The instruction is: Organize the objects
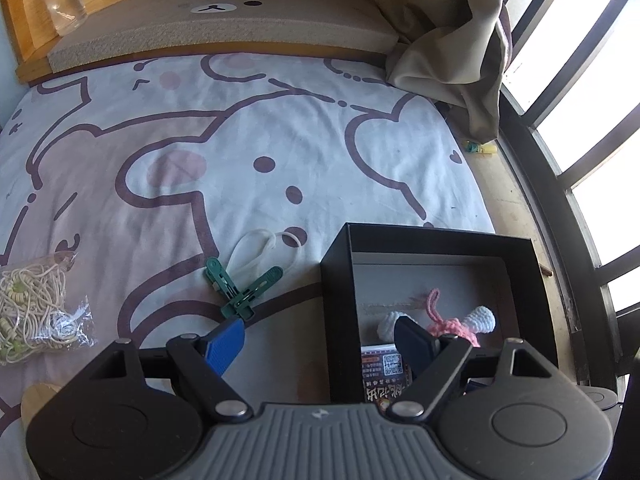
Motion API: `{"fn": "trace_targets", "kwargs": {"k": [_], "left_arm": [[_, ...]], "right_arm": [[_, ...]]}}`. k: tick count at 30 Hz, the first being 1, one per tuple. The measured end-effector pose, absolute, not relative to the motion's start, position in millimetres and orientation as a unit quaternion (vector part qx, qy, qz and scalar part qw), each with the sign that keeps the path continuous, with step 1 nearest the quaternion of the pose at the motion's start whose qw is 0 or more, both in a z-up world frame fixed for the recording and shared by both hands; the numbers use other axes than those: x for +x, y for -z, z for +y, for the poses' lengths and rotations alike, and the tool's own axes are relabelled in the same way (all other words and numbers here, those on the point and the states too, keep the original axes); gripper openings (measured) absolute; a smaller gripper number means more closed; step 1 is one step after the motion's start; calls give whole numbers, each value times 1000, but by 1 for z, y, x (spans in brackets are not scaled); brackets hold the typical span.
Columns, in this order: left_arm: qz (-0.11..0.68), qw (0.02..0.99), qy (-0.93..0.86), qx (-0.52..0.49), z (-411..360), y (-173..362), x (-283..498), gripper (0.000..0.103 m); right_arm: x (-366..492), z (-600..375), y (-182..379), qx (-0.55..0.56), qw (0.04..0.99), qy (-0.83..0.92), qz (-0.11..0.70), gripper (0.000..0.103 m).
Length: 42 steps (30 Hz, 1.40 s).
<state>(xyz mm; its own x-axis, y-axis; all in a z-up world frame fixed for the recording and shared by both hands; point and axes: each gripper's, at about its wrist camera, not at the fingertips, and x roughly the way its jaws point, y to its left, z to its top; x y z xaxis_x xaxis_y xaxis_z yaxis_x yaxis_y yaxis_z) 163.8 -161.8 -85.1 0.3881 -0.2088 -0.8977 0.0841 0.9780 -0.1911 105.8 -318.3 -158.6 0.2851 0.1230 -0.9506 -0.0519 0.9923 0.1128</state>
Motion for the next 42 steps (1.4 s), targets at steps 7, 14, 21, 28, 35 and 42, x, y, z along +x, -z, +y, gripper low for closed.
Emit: {"fn": "trace_targets", "kwargs": {"k": [7,14,21,28,35,42], "left_arm": [[545,832,90,-46,-166,82,159,83],[541,835,94,-26,-170,76,150,84],[534,840,96,-11,-170,67,140,84],[524,846,99,5,-170,57,127,84],[515,850,103,23,-169,46,112,85],[506,856,104,29,-165,35,96,88]], "right_arm": [[101,-333,142,57,812,-44,579,61],[93,-347,120,68,831,-15,552,61],[83,-360,99,79,847,12,526,61],[68,-361,81,76,858,20,508,61],[53,-360,67,81,864,31,497,61],[39,-355,53,73,872,41,483,62]]}}
